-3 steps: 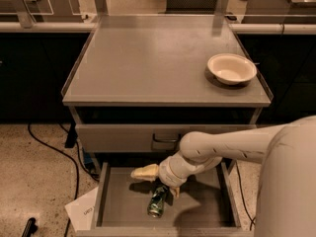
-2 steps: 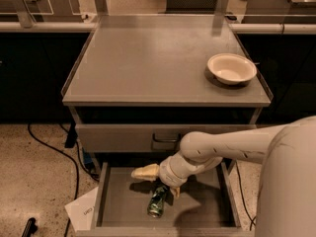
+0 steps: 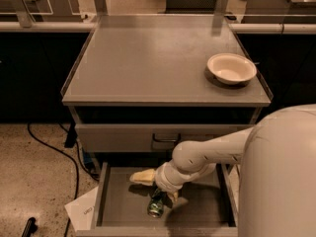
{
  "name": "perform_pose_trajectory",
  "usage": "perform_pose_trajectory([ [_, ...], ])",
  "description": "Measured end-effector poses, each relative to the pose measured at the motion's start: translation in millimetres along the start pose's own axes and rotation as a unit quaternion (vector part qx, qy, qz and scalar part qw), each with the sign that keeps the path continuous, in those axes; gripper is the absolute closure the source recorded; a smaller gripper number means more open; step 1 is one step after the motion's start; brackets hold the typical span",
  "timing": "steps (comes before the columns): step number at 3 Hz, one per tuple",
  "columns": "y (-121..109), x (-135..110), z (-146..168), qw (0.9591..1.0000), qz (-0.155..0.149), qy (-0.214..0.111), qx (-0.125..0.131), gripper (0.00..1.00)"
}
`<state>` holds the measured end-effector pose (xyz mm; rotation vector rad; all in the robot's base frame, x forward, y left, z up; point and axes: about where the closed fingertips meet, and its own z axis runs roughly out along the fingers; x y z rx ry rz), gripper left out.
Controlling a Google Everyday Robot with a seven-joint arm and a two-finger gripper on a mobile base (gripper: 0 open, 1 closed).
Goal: Pick green can from middle drawer and place on counter
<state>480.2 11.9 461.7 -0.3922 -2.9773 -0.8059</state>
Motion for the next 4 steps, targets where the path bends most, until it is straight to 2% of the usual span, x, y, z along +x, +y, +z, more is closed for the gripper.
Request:
perform_pose_trajectory([
  [2, -9, -4, 47, 0.9996, 0.012, -0.002, 0.027, 0.0],
  [4, -24, -8, 78, 0.9976, 0.026, 0.011, 0.062, 0.0],
])
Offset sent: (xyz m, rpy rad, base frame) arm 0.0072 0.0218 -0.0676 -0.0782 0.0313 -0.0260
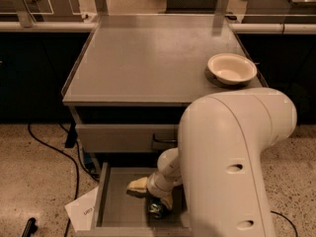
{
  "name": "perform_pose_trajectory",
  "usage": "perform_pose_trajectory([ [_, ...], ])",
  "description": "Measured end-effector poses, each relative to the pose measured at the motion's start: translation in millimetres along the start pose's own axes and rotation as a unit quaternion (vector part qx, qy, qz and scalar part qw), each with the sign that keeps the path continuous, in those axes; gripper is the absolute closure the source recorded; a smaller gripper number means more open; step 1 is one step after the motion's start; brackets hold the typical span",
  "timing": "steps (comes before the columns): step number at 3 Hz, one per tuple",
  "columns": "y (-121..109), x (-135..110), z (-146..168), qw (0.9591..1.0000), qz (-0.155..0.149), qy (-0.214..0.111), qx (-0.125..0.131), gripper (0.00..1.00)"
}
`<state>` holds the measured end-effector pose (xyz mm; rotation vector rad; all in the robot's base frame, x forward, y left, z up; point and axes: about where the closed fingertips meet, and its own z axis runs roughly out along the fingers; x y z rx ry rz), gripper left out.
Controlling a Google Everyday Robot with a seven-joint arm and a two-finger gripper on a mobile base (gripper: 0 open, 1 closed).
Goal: Pick green can from middle drawer and place on counter
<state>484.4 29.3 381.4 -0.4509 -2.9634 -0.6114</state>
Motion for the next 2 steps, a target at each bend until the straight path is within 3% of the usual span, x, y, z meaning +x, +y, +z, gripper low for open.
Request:
perform_pose_trajectory([
  [1, -6.1, -1.4, 14.3, 0.9996, -0.001, 0.016, 0.022, 0.0],
  [2, -6.6, -1.1, 14.8, 0.9996, -0.001, 0.017, 0.023, 0.19],
])
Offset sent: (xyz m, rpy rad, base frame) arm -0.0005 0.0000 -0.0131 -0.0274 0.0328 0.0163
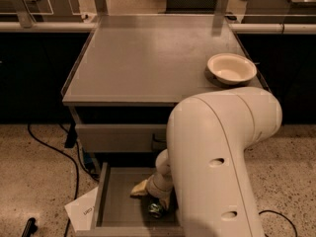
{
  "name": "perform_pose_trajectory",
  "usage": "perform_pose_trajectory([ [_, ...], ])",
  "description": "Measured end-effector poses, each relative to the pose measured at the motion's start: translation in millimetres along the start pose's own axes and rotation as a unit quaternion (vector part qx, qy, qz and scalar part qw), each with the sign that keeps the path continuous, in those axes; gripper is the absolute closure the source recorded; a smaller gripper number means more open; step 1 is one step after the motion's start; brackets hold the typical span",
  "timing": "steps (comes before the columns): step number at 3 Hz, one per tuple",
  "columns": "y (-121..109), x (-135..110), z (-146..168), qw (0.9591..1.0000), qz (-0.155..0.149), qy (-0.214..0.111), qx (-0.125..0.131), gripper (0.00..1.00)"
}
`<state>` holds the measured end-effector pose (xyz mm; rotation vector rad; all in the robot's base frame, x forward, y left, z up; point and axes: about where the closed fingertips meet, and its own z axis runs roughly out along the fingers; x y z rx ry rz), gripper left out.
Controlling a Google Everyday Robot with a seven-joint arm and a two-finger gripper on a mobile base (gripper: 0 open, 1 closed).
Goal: Pick green can from middle drawer and place on counter
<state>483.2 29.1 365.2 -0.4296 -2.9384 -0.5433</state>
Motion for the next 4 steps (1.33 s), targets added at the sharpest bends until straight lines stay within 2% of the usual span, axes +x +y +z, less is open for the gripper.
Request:
perform_pose_trajectory([
  [3, 0.0, 0.1, 0.1, 1.0, 0.0, 0.0, 0.0, 0.89],
  [4, 0.0, 0.1, 0.0, 1.0, 0.0, 0.0, 0.0, 1.0],
])
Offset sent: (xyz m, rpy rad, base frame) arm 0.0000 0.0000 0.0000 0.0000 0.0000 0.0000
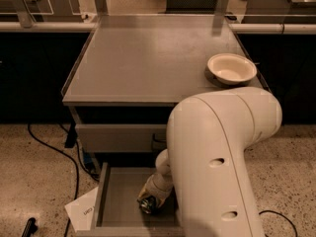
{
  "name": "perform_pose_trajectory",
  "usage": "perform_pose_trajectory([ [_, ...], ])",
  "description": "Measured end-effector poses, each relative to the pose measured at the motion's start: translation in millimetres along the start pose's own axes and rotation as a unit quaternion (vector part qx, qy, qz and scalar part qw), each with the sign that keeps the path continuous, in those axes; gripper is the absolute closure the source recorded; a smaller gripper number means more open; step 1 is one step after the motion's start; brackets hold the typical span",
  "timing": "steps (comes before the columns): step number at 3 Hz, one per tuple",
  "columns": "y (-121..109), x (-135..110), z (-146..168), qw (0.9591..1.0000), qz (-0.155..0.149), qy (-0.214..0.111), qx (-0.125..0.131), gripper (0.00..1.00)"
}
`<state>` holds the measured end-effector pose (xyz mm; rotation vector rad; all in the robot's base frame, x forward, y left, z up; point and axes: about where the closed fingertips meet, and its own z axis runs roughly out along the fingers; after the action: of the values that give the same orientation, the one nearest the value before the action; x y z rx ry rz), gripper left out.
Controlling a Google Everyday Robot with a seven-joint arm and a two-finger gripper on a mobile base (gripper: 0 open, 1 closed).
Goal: Pick green can from middle drawer and place on counter
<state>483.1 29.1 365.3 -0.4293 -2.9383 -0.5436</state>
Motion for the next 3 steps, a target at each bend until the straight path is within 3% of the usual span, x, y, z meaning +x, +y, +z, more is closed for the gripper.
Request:
perform_pose_trajectory([
  [1, 4, 5, -16, 0.9995, -0.016, -0.001, -0.027, 1.0],
  [2, 3, 20, -67, 0.9962, -0.02, -0.036, -0.077, 1.0],
  [3, -6, 35, -131, 0.9896, -0.014, -0.098, -0.104, 1.0],
])
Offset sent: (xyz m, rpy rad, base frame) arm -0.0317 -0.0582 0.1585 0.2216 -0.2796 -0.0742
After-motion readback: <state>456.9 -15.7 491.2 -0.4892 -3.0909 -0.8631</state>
